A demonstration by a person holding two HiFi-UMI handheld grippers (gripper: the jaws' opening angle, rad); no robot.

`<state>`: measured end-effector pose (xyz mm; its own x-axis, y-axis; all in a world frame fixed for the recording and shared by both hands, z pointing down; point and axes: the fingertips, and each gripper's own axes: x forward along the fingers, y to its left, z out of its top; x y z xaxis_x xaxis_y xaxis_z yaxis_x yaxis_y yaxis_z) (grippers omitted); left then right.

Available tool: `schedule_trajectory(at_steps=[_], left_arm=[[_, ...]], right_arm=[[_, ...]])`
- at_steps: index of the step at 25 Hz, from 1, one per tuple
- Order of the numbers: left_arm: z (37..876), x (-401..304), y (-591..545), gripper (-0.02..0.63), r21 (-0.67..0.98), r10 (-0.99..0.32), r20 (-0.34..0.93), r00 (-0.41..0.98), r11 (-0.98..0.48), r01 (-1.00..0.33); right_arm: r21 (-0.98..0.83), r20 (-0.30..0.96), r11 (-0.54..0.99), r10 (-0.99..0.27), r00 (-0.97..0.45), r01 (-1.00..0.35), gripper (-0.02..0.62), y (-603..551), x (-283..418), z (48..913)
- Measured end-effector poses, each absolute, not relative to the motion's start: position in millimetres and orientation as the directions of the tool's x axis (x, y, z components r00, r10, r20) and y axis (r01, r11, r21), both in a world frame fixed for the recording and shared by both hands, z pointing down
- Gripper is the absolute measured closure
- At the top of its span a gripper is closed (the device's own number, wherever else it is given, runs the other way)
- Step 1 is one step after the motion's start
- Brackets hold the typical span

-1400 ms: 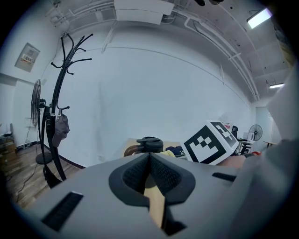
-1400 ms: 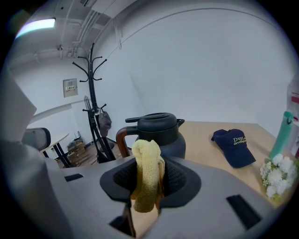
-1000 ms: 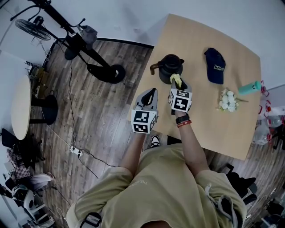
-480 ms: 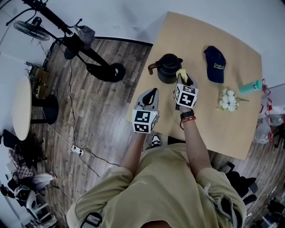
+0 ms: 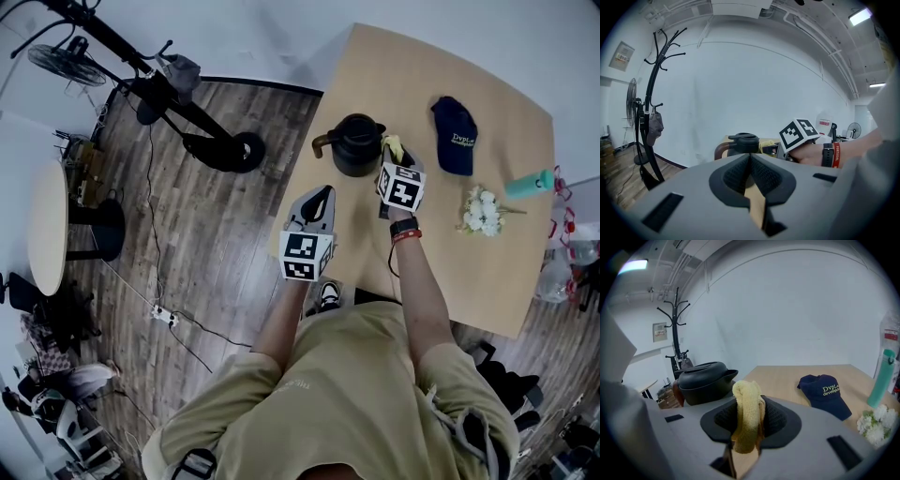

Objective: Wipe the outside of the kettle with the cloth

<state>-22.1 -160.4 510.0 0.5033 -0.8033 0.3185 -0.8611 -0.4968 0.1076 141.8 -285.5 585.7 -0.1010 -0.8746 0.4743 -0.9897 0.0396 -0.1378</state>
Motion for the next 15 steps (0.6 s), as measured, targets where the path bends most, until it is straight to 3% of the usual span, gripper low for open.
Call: schedule_trajectory(at_steps=[15], left_arm=[[514, -35, -158, 0.584, 0.123, -0.813, 0.322, 0.485, -0.472, -0.873]], right_arm=[[-0.204, 0.415, 0.052, -0.9, -0.135, -0.978, 0.468, -238, 122, 554]])
